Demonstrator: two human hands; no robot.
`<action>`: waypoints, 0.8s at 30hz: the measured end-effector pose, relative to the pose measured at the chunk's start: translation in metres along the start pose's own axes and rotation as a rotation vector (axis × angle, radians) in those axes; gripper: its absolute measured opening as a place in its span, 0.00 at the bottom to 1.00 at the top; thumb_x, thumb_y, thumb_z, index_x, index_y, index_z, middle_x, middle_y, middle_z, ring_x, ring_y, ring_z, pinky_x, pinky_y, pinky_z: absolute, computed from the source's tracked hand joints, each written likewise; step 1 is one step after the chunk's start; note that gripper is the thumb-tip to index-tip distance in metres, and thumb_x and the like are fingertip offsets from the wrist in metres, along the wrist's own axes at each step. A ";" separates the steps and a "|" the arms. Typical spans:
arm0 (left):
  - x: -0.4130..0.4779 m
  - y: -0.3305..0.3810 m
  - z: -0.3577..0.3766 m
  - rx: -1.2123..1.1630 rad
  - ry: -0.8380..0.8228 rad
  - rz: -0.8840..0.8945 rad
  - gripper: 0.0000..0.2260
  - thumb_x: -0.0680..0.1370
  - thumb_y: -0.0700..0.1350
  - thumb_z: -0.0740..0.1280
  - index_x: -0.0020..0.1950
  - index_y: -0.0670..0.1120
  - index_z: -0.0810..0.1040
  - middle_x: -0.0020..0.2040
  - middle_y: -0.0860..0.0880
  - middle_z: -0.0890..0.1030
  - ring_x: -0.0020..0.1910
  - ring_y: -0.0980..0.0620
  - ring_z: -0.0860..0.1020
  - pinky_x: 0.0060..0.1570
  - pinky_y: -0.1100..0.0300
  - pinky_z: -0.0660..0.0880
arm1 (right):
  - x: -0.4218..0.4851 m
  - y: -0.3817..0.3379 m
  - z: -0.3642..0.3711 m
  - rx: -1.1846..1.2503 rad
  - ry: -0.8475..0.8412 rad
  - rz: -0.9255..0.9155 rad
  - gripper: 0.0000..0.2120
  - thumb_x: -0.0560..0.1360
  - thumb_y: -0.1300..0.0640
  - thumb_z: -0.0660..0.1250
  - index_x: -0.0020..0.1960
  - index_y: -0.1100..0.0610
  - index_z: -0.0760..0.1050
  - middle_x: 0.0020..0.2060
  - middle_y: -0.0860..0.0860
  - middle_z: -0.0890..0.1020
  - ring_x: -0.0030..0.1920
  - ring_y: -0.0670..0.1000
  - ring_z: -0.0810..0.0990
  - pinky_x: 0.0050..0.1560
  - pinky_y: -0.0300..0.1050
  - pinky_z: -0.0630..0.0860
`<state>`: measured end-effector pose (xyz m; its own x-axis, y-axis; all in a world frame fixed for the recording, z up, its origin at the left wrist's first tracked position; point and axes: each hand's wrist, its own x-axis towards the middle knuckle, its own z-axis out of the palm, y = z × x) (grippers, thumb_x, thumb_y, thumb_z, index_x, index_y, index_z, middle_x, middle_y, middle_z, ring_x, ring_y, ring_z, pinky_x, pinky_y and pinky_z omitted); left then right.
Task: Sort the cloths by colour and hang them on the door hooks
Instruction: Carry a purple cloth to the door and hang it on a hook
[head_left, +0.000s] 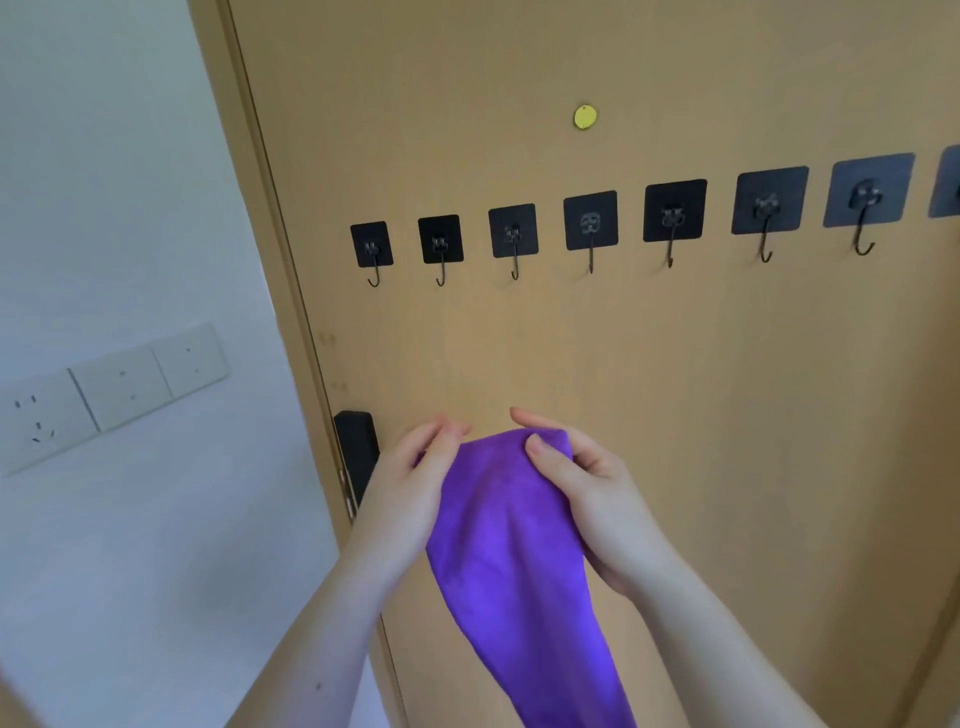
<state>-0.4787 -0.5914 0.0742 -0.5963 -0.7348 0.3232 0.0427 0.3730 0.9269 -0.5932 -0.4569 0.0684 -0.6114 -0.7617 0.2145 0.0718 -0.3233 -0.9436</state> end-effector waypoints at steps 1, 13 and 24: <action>0.005 0.000 0.001 -0.001 -0.042 0.022 0.12 0.84 0.55 0.61 0.53 0.57 0.84 0.54 0.66 0.82 0.55 0.71 0.77 0.56 0.67 0.71 | 0.006 0.002 0.003 -0.016 -0.012 -0.002 0.11 0.82 0.56 0.66 0.61 0.49 0.83 0.55 0.51 0.87 0.58 0.51 0.85 0.60 0.48 0.80; 0.107 -0.021 -0.022 0.062 -0.373 0.189 0.08 0.75 0.53 0.76 0.51 0.56 0.82 0.49 0.56 0.83 0.55 0.59 0.80 0.61 0.61 0.74 | 0.081 0.007 0.032 -0.231 0.126 -0.078 0.09 0.82 0.55 0.66 0.59 0.51 0.84 0.52 0.49 0.88 0.56 0.50 0.86 0.58 0.49 0.82; 0.206 -0.017 -0.077 0.381 -0.693 0.164 0.16 0.68 0.60 0.79 0.50 0.56 0.81 0.43 0.55 0.83 0.43 0.56 0.83 0.47 0.56 0.80 | 0.150 0.008 0.080 -0.427 0.166 -0.082 0.06 0.79 0.58 0.71 0.49 0.54 0.87 0.43 0.51 0.89 0.47 0.49 0.88 0.47 0.40 0.82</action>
<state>-0.5406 -0.7921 0.1396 -0.9729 -0.1825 0.1420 -0.0289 0.7053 0.7083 -0.6213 -0.6190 0.1136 -0.7218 -0.6318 0.2827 -0.2920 -0.0923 -0.9520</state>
